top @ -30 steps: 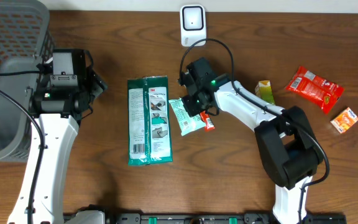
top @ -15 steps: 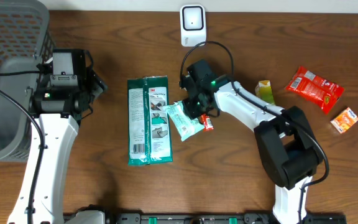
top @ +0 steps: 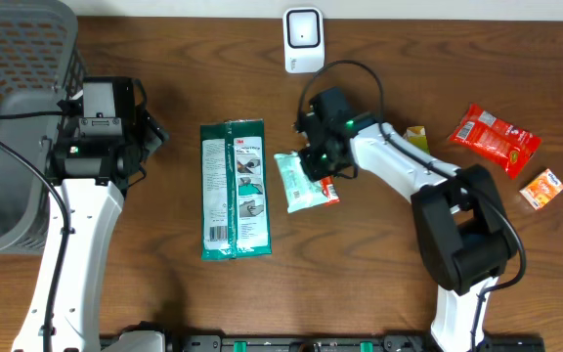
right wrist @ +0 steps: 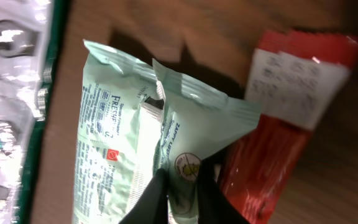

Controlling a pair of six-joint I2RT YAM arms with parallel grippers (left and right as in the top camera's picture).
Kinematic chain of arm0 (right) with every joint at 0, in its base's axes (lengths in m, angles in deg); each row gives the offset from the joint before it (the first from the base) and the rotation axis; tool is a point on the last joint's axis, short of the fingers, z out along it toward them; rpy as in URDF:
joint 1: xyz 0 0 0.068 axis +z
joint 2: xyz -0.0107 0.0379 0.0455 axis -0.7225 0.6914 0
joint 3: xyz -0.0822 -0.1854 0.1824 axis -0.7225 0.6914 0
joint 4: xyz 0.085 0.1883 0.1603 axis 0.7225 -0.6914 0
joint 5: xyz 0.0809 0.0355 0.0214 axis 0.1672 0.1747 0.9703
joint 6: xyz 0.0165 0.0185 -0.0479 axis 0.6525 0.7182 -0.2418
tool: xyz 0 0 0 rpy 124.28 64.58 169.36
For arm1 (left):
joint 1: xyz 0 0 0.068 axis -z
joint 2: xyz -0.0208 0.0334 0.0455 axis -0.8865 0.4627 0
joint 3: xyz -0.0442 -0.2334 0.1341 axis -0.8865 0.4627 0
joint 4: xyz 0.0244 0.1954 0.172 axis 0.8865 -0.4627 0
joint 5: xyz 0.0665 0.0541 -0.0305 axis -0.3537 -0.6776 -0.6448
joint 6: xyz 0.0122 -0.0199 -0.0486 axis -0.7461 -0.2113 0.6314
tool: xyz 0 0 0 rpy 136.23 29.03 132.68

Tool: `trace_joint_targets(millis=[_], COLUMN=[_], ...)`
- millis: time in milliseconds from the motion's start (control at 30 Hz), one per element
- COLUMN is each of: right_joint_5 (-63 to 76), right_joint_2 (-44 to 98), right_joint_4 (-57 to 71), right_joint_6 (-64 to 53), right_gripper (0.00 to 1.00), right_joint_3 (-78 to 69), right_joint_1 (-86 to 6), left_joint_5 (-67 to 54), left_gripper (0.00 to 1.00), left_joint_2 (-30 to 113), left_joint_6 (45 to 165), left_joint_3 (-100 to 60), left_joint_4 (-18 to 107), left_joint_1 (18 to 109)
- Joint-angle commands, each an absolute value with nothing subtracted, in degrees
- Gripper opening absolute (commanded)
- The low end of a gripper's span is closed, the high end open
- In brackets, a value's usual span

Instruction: Scan the item barcode

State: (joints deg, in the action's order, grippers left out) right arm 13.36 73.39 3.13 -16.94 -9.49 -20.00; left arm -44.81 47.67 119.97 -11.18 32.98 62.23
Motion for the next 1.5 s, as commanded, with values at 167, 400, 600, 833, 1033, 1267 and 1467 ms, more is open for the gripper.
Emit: trace_joint_targets(millis=[167,400,600,833,1033,1267,1467], right_joint_5=[13.9,17.3,18.8,21.2,21.1,21.2,23.9], right_joint_2=[71.6,71.6,71.7,71.7,71.7,71.7,71.7], right_joint_4=[2.8,2.8,2.2,2.4,2.3,3.3,3.5], right_joint_6=[-16.8,-14.2,-13.8,-11.9,-11.7,-10.8,-10.8], right_gripper=[0.25,0.54,0.61,0.55,0.49,0.44,0.44], right_joint_3=[-8.8,-8.7,-8.7,-8.7,-8.6,-7.1,-6.7], right_joint_1=[-20.7,-20.7,-20.7,-20.7,-21.2,-22.2,-22.2], left_joint_5=[-45.5,-45.4,-30.1,-21.5,-20.5,-15.9,-15.5], left_gripper=[0.85,0.98,0.98,0.22,0.19,0.13,0.13], left_joint_2=[47.0,47.0,47.4,51.5,59.8,69.8,74.6], left_joint_6=[120.7,120.7,120.7,118.1,118.1,118.1,118.1], left_joint_3=[-12.4,-12.4,-10.4,-3.5,-1.3,-1.3,-1.3], left_joint_4=[32.9,32.8,27.2,30.4,38.2,48.2,52.4], left_joint_1=[62.1,62.1,62.9,70.8,79.5,87.0,90.2])
